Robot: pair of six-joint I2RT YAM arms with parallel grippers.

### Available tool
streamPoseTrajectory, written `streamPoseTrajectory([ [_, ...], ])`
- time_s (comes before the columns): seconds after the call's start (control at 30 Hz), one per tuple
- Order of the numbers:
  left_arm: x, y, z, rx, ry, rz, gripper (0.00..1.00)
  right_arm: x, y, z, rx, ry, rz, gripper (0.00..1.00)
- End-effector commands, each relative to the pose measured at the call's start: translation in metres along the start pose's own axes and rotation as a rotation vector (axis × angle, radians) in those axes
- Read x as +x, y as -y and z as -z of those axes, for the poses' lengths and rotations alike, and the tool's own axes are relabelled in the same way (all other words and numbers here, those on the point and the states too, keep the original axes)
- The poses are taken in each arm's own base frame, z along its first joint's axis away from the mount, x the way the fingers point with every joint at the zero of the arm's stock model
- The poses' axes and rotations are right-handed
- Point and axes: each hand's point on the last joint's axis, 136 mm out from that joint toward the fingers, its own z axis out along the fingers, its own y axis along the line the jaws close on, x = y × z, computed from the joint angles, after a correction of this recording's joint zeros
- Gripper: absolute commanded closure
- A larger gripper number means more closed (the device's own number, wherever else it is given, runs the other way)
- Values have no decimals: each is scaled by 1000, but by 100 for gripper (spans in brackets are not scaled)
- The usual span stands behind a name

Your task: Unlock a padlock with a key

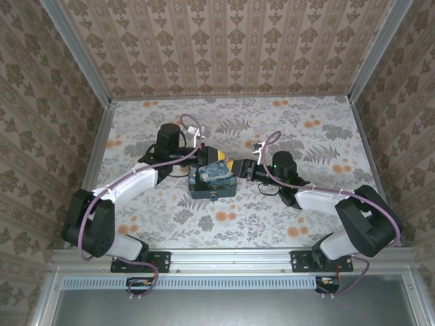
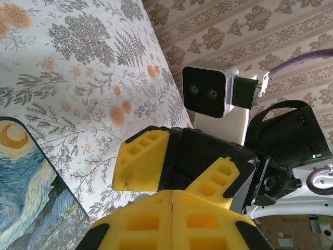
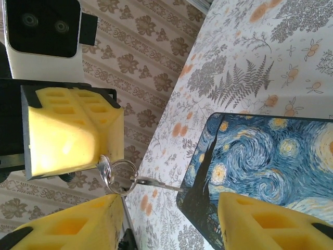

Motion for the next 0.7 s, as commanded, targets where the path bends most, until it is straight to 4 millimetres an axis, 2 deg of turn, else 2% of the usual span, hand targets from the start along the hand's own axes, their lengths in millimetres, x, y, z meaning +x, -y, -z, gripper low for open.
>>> streamPoseTrajectory([
  [0.0,3,-1,-5,19,-15,0,100,-13,-21,-5,-75,29,29,48],
  [0.37,9,-13,-9,0,-27,23,100,-18,-28,4,-68,62,54,51],
  [0.67,9,-9,-12,9,-27,18,100,-19,-26,-4,-72,46,40,55],
])
